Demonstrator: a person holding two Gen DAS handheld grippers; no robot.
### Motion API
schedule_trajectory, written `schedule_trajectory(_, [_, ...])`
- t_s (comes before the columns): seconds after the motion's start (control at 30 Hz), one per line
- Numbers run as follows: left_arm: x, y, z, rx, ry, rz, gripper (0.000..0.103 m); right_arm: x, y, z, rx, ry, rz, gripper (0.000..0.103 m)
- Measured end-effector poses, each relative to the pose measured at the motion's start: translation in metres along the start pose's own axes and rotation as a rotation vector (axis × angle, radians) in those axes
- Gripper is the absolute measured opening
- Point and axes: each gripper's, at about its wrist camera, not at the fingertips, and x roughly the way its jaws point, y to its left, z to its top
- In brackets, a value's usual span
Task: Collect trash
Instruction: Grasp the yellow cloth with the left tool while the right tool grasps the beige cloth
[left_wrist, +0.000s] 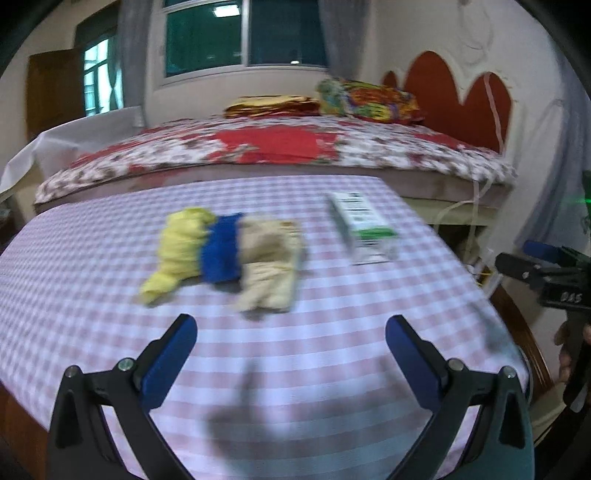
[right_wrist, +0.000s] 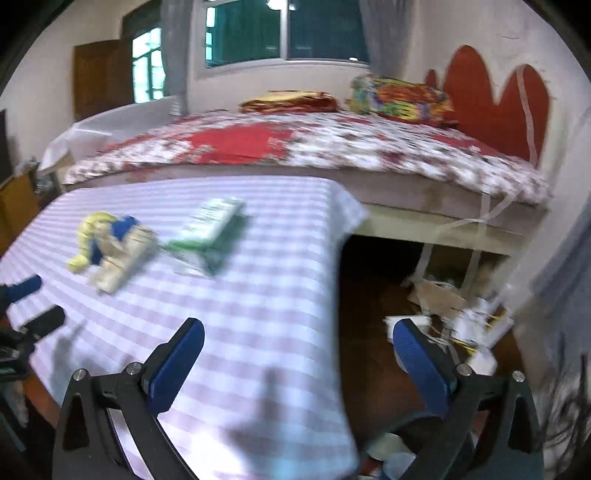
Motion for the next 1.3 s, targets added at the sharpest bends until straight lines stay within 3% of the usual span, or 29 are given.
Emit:
schedule_trajectory(0.33, [0.003, 0.069, -0.004, -0.065, 0.010, 0.091, 0.101, 0.035, 0.111, 0.028, -0.117, 0.019, 0.185, 0.103])
schedule_trajectory(0.53, [0.019, 0.099, 0.004, -0.078, 0.019, 0.100, 0.098, 0.063, 0.153, 0.030, -0.190, 0.067, 0.236, 0.101])
schedule_trajectory(0.6, [0.027, 0.103, 0.008, -0.073, 0.022, 0.096, 0.096, 0.075, 0.163, 0.031, -0.199, 0.095, 0.259, 0.089])
schedule_trajectory(0.67, [0.037, 0.105, 0.012, -0.060, 0.027, 0.086, 0.095, 0.085, 0.171, 0.032, -0.209, 0.121, 0.273, 0.085])
schedule_trajectory(0.83, [0.065, 0.107, 0.020, -0.040, 0.061, 0.066, 0.094, 0.113, 0.187, 0.034, -0.224, 0.187, 0.291, 0.081])
schedule_trajectory(1.03, [0.088, 0.112, 0.034, -0.077, 0.067, 0.026, 0.091, 0.143, 0.195, 0.037, -0.251, 0.236, 0.234, 0.063])
schedule_trajectory(1.2, [0.102, 0.117, 0.044, -0.103, 0.069, -0.018, 0.089, 0.156, 0.191, 0.039, -0.249, 0.250, 0.240, 0.049])
schedule_trajectory(1.27, [0.109, 0.121, 0.045, -0.145, 0.093, -0.061, 0.082, 0.155, 0.191, 0.041, -0.257, 0.246, 0.242, 0.043])
schedule_trajectory(1.3, [0.112, 0.123, 0.045, -0.167, 0.105, -0.083, 0.074, 0.154, 0.191, 0.041, -0.263, 0.239, 0.238, 0.038])
